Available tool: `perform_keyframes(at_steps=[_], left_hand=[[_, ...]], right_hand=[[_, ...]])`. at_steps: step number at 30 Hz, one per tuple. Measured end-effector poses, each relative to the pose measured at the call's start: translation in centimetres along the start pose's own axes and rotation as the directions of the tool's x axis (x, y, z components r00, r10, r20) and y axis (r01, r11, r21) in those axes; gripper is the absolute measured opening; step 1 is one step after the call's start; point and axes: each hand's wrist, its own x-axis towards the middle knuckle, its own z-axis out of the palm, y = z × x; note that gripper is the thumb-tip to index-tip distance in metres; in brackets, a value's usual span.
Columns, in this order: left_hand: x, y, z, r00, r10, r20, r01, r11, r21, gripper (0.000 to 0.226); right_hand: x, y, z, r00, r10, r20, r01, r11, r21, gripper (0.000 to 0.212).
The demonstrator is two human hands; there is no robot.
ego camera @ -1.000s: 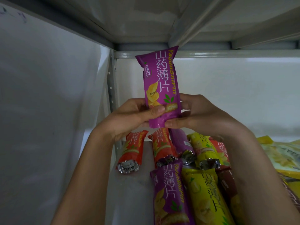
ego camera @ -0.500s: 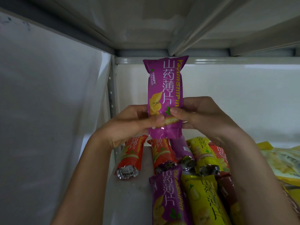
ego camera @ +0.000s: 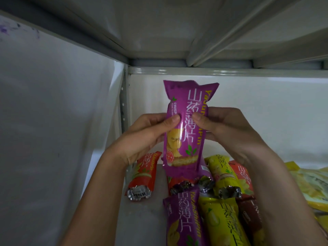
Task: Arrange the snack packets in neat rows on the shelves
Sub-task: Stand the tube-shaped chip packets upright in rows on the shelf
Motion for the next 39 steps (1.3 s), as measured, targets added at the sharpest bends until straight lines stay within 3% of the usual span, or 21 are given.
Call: perform_keyframes(at_steps=[5, 8, 12, 14, 17, 23, 29, 35, 37, 39], left_hand=[[0.1, -0.1, -0.4, 0.995, 0.074, -0.073, -0.072, 0.997, 0.036, 0.041], [-0.1, -0.2, -0.6, 0.997, 0.064, -0.052, -0.058, 0.992, 0.112, 0.043], [-0.4, 0.3, -0.2, 0.997, 0.073, -0.006, -0.073, 0.996, 0.054, 0.043], [-0.3, 0.7, 0.1, 0.993, 0.113, -0.039, -0.113, 0.994, 0.007, 0.044], [-0.1, 0.8, 0.0, 0.973, 0.191, -0.128, -0.182, 0.98, 0.078, 0.034], [-0.9, 1.2, -0.3, 0.968, 0.207, -0.145, -0.17, 0.958, 0.232, 0.025], [-2.2, 2.8, -0.3, 0.985, 0.072, -0.157, -0.021, 0.953, 0.301, 0.035], [-4.8, 3.7, 0.3, 0.943, -0.048, -0.33, 0.159, 0.935, 0.316, 0.032], [-6.0, 2.7, 0.4, 0.91, -0.09, -0.405, 0.223, 0.93, 0.293, 0.029], [-7.3, 1.1, 0.4, 0.871, -0.147, -0.469, 0.289, 0.925, 0.246, 0.029]], right_hand=[[0.0, -0.1, -0.1, 0.993, -0.021, 0.12, 0.019, 1.0, 0.021, 0.031], [0.3, -0.1, -0.1, 0.994, -0.106, -0.019, 0.107, 0.986, 0.131, 0.04], [0.5, 0.4, -0.2, 0.981, -0.133, -0.144, 0.148, 0.984, 0.098, 0.018], [0.4, 0.4, 0.0, 0.979, -0.151, -0.136, 0.159, 0.986, 0.051, 0.014], [0.3, 0.1, 0.3, 0.986, -0.147, -0.085, 0.149, 0.989, 0.023, 0.016], [0.1, -0.5, 0.7, 0.987, -0.144, -0.071, 0.154, 0.977, 0.15, 0.035], [0.1, -0.5, 1.2, 0.997, -0.058, -0.057, 0.071, 0.966, 0.248, 0.023], [0.1, -0.4, 2.7, 0.997, 0.082, 0.015, -0.083, 0.956, 0.282, 0.026], [0.1, 0.0, 3.2, 0.989, 0.127, 0.074, -0.141, 0.963, 0.23, 0.029], [0.1, 0.7, 3.8, 0.97, 0.179, 0.163, -0.192, 0.979, 0.068, 0.025]])
